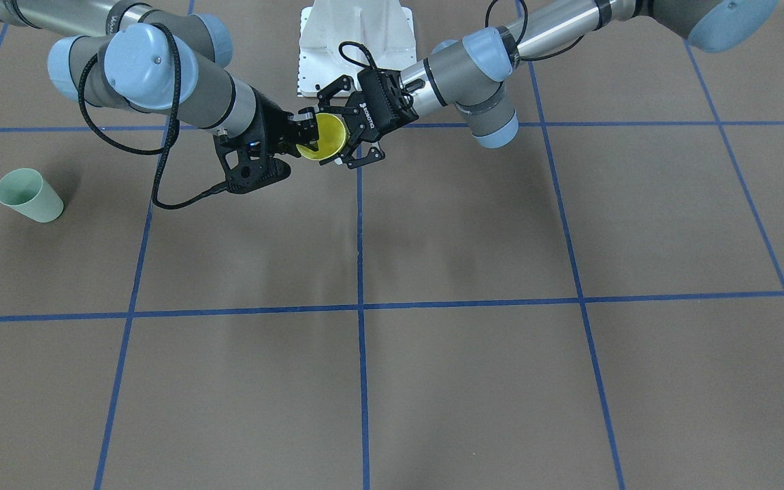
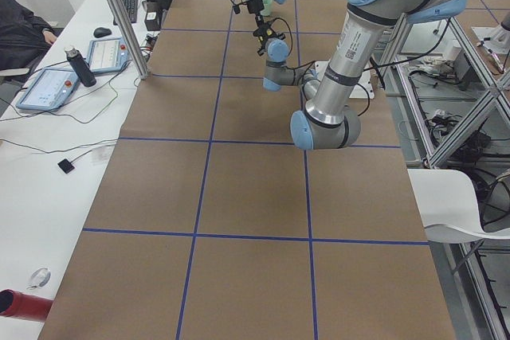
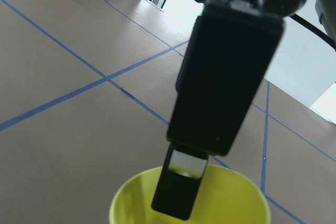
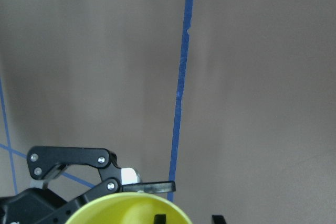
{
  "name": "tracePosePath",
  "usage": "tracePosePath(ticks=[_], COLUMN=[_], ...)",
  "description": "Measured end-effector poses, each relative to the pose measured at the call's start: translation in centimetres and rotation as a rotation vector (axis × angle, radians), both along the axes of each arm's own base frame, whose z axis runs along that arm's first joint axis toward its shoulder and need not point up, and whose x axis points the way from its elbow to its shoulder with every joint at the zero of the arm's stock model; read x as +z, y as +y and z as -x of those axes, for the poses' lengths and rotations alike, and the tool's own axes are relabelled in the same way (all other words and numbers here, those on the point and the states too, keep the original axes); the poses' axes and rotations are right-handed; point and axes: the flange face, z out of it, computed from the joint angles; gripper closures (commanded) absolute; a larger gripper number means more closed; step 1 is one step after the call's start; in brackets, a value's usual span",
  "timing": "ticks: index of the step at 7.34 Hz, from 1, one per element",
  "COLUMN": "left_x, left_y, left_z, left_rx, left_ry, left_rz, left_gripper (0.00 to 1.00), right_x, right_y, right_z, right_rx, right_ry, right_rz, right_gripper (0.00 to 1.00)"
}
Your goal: Transfer and stack yellow cup on green cup
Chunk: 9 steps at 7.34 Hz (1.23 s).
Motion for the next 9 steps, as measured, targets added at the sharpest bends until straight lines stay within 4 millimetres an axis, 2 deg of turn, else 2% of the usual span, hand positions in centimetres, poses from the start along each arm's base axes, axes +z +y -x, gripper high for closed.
tracePosePath(ticks=[5, 7, 8, 9], left_x=[0.11, 0.11, 0.11, 0.1], left_y=[-0.03, -0.02, 0.0, 0.01], left_z=[-0.06, -0.06, -0.11, -0.14], left_rx=[0.001, 0.001, 0.001, 0.001], left_ry=[-0.003, -0.002, -0.003, -0.003], left_rz=[0.001, 0.001, 0.001, 0.002], left_gripper=[1.0, 1.0, 1.0, 0.43], right_x=[0.4, 0.61, 0.6, 0.62], right_y=[0.25, 0.21, 0.21, 0.2], right_z=[0.18, 0.09, 0.04, 0.01], right_rx=[-0.006, -0.005, -0.005, -0.005], right_ry=[0.004, 0.006, 0.005, 0.005], right_rz=[0.004, 0.006, 0.006, 0.006], right_gripper=[0.76, 0.95, 1.0, 1.0])
